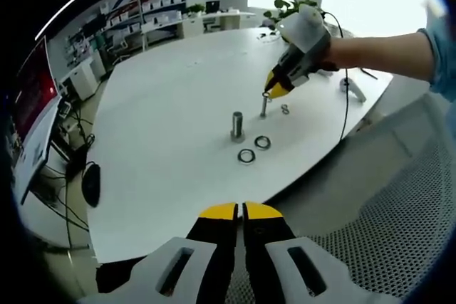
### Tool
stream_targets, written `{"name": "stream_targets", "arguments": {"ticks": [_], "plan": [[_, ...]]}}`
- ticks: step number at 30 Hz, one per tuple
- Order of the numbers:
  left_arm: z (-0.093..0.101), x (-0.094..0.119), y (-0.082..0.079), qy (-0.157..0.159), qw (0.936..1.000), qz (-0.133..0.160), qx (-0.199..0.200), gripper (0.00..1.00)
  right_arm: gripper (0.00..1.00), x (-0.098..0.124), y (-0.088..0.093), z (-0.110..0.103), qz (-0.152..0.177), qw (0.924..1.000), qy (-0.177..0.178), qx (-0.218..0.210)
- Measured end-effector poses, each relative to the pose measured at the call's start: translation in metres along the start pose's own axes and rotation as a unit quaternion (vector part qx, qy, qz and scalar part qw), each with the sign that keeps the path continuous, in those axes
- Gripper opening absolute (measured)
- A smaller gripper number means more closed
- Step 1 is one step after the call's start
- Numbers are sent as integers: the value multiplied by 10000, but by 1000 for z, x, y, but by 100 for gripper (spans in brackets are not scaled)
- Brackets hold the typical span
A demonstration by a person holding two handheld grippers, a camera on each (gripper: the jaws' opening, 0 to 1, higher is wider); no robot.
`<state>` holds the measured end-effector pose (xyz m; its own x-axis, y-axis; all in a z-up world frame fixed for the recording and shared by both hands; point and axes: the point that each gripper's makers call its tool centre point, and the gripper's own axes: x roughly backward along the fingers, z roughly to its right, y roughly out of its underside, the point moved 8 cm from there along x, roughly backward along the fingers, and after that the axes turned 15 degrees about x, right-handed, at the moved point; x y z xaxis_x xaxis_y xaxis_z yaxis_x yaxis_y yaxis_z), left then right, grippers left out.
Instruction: Place the washer onto the threaded stud by aligning its center hole with the stud, sliding it down to the base, and recovering from edge contact or off-axis alignment until the washer reaches the visible bottom stop.
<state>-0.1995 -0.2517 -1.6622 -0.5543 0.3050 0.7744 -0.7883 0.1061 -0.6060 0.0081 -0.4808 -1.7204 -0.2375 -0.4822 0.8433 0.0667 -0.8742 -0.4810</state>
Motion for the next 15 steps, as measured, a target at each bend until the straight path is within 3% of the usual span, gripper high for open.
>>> {"name": "stream_targets", "arguments": {"ticks": [15], "plan": [[0,0,0,7,10000,-6,-7,0,15,-4,3,1,-23,10000,-33,-52]]}}
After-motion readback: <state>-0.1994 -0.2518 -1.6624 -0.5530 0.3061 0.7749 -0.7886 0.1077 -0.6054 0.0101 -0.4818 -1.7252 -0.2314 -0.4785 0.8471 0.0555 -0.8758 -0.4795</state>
